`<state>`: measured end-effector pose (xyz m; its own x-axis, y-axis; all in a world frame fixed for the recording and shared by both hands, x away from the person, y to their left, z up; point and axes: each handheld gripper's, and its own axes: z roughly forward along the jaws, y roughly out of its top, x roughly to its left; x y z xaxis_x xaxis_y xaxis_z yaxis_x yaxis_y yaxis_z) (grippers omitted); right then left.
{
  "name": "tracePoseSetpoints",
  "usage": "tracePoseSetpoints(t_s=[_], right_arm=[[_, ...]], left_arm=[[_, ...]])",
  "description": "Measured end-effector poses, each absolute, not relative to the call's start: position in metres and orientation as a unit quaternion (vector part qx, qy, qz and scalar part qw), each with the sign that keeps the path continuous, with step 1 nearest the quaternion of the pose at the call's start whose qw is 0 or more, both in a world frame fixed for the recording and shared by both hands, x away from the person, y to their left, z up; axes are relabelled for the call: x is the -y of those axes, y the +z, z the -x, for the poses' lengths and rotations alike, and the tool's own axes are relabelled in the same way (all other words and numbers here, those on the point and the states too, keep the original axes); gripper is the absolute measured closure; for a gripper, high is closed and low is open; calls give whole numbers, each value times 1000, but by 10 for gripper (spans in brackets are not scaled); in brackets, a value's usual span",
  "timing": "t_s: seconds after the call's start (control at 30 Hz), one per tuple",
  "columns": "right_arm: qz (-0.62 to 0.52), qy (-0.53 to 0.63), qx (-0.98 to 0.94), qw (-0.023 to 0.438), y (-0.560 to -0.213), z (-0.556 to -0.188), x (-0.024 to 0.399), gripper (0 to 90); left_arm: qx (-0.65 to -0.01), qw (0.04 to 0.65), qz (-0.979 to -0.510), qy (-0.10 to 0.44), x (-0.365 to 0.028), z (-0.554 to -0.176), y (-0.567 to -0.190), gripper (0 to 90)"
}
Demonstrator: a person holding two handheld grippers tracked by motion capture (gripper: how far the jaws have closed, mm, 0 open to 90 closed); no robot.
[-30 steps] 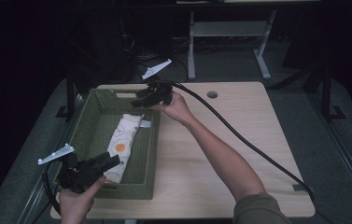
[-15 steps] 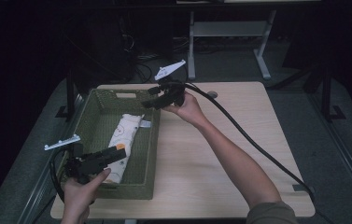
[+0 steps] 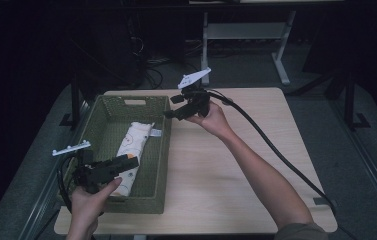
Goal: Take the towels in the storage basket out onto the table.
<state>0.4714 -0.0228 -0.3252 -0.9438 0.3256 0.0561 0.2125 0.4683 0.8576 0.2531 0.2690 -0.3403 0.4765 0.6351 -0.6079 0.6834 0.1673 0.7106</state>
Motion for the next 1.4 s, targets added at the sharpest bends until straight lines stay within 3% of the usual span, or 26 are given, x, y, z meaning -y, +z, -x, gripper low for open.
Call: tracePoseSetpoints(t_s=[0.33, 1.4], right_arm=[[-168, 502, -844, 85, -321, -466, 51, 296], [-230, 488, -836, 103, -331, -450, 134, 285]], left_arm=[[-502, 566, -654, -22, -259, -258, -334, 292], [-480, 557, -677, -49, -224, -274, -334, 282]])
